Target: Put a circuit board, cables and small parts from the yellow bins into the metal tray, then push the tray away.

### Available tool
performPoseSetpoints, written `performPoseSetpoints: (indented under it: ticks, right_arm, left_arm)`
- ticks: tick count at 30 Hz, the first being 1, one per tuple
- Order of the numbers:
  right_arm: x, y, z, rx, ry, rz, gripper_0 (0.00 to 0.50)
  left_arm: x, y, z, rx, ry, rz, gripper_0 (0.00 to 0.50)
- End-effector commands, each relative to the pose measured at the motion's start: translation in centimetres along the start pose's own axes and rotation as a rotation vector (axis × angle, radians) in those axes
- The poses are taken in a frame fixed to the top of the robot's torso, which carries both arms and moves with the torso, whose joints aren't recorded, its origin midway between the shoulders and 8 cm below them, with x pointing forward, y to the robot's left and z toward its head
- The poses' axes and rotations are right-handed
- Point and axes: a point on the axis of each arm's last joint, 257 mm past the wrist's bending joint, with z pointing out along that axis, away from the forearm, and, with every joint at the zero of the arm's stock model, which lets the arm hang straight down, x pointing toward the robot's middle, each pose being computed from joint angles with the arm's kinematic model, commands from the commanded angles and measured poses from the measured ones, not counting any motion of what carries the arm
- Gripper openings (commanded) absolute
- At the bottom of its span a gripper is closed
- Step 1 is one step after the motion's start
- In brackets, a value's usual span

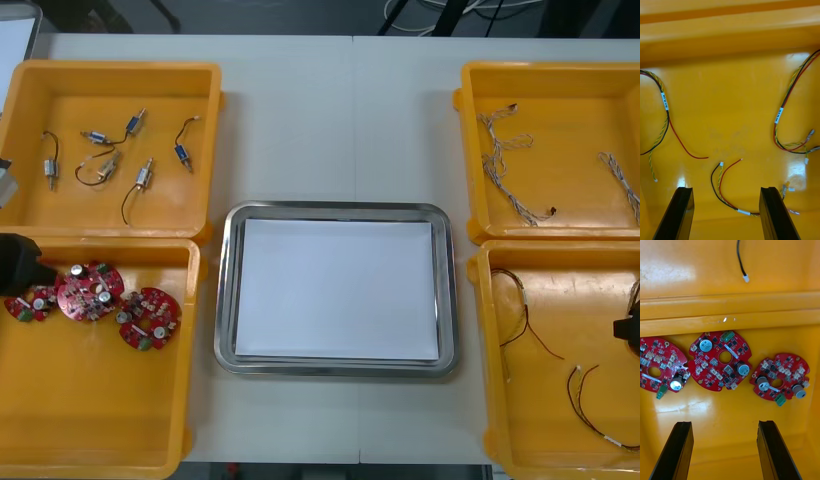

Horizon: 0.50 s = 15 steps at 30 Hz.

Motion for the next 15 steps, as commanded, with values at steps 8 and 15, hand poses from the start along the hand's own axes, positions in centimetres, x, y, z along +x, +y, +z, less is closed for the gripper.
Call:
performPoseSetpoints:
  ticks: [8, 15]
  right_arm:
    - [4.5, 1.8, 4.6, -0.021, 0.041, 0.039, 0.500]
    - [5.9, 1.2, 7.0, -0.037, 0.078, 0.094, 0.500]
  left_arm:
    - [2.6, 3.1, 0.4, -0.050, 0.019, 0.278, 0.500]
    - [2.8, 3.0, 1.8, -0.045, -0.003, 0.386, 0.500]
